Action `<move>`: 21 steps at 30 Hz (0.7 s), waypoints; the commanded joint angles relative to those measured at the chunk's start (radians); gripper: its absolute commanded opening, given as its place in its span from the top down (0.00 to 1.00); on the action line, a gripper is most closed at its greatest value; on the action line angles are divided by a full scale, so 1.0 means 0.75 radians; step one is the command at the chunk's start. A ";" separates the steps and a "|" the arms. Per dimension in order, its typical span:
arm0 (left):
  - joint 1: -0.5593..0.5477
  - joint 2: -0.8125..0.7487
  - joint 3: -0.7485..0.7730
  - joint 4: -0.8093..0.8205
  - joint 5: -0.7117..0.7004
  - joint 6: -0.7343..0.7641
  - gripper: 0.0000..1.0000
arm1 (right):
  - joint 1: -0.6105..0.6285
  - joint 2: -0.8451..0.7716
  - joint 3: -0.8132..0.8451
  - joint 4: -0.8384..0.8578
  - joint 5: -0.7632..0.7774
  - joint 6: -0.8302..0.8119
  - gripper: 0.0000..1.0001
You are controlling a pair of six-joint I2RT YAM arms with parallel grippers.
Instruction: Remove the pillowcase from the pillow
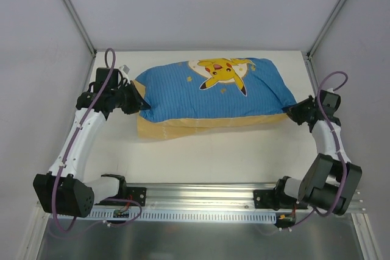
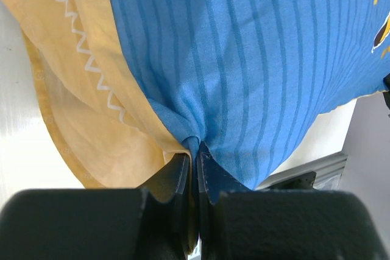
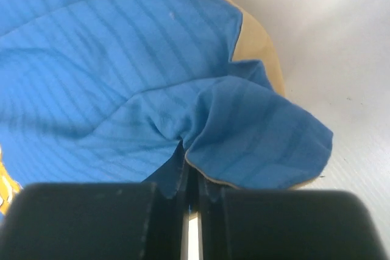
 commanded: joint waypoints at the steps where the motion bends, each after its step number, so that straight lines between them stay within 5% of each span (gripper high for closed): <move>1: -0.008 -0.054 0.121 -0.002 0.039 0.010 1.00 | -0.002 -0.228 0.072 -0.057 0.117 -0.007 0.99; 11: -0.002 -0.154 0.513 -0.078 0.092 0.033 1.00 | 0.002 -0.544 0.624 -0.428 0.221 -0.113 0.99; 21: 0.004 -0.202 0.522 -0.123 0.082 0.012 1.00 | 0.027 -0.587 0.804 -0.569 0.225 -0.175 0.99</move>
